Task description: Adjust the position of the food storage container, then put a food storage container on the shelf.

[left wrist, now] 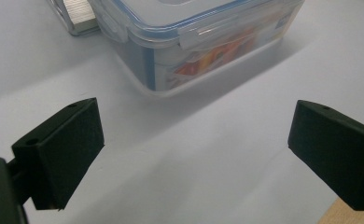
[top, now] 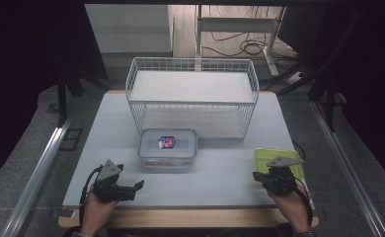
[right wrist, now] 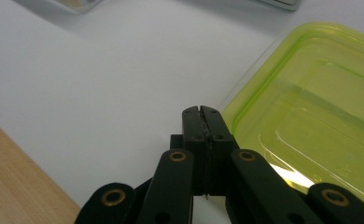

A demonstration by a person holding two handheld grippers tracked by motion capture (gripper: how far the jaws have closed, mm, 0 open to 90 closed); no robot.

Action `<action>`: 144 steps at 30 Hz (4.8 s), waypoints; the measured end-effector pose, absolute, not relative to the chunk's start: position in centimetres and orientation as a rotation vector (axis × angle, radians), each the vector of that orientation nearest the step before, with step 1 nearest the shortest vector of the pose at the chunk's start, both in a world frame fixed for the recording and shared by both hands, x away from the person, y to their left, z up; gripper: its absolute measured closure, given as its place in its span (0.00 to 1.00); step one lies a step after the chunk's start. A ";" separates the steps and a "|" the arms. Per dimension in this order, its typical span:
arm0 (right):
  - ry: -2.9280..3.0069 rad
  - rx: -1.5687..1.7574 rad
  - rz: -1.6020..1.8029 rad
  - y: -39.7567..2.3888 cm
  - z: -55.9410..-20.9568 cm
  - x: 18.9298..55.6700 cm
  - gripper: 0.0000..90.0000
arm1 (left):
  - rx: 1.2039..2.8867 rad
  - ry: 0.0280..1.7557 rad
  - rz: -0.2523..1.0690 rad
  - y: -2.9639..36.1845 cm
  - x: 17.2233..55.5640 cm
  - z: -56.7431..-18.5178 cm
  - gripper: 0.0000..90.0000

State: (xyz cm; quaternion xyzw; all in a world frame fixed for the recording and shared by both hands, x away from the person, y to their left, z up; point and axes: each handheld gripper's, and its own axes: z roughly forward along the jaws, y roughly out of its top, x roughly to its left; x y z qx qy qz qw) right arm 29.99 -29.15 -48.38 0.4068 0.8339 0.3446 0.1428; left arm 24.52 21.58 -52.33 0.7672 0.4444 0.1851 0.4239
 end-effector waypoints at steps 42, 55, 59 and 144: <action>2.466 1.027 1.123 -21.0 -48.0 35.8 1.00 | 1.912 1.249 0.505 21.9 34.9 -50.9 1.00; 2.452 1.014 1.100 -17.5 -48.7 38.6 1.00 | 1.942 1.151 0.425 19.1 35.0 -50.9 1.00; 2.443 1.027 1.093 -16.9 -49.1 39.3 1.00 | 1.958 1.202 0.458 19.0 35.6 -51.4 0.99; 2.433 1.083 1.238 -22.1 -47.7 33.7 0.10 | 1.938 1.066 0.240 19.9 30.6 -50.6 0.10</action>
